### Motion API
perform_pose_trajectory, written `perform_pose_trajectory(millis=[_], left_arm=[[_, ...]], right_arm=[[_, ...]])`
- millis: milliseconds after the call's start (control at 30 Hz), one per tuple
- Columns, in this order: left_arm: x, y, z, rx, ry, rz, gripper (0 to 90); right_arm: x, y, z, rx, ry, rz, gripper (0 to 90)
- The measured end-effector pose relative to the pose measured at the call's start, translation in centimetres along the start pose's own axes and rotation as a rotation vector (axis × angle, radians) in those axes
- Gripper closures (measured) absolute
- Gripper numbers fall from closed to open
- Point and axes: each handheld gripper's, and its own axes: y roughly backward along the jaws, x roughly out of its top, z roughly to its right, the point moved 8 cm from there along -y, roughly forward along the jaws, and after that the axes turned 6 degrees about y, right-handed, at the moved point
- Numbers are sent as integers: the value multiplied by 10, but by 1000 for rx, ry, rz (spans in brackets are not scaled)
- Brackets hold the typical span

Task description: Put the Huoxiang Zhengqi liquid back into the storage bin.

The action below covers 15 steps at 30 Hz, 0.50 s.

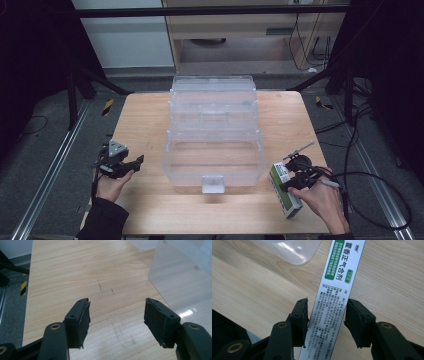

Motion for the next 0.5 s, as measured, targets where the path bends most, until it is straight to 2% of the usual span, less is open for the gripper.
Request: perform_pose_trajectory(millis=[200,433,500], left_arm=[[-1,-1,1,-1,-2,-2,365],[-1,-1,1,-1,-3,-6,365],[-1,-1,1,-1,-3,-6,364]], right_arm=[[0,-2,1,5,-6,-4,548],[-1,0,6,-32,-3,-32,624],[0,0,7,-30,5,-35,628]])
